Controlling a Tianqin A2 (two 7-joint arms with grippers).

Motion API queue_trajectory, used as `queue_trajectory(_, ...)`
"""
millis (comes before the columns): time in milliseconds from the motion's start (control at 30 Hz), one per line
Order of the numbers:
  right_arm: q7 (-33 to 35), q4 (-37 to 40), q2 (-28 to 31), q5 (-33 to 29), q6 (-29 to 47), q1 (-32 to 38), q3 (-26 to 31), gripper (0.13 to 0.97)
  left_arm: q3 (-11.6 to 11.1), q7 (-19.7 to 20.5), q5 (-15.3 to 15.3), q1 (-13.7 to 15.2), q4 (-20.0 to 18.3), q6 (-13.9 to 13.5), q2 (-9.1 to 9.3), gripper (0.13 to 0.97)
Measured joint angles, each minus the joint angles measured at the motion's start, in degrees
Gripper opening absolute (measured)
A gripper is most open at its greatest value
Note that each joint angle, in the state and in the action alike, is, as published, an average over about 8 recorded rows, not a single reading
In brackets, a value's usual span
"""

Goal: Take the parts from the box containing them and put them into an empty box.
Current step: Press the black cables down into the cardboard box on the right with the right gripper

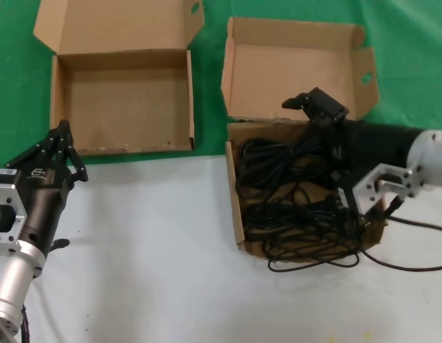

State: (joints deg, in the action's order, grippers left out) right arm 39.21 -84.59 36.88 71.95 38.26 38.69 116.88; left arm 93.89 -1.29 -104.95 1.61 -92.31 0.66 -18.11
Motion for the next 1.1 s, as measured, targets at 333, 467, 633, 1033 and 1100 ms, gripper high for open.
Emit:
queue_trajectory(333,3.0,6.3,-3.7,0.1,-0.1,4.8,2.3,0.841,0.0,0.0,0.0,0.0,0.0,0.0,0.00,0.146)
queue_trajectory(467,3.5,7.1,-3.9,0.0,-0.1,5.3,2.8,0.841,0.0,0.0,0.0,0.0,0.0,0.0,0.00,0.145)
queue_trajectory(633,4.2,8.0,-3.9,0.3,-0.3,5.5,3.0,0.741,0.0,0.0,0.0,0.0,0.0,0.0,0.00,0.145)
queue_trajectory(1033,4.9,7.1,-2.7,1.3,-0.7,4.2,2.8,0.467,0.0,0.0,0.0,0.0,0.0,0.0,0.00,0.145)
queue_trajectory(1100,4.9,6.8,-2.5,1.4,-0.7,3.9,2.8,0.445,0.0,0.0,0.0,0.0,0.0,0.0,0.00,0.145)
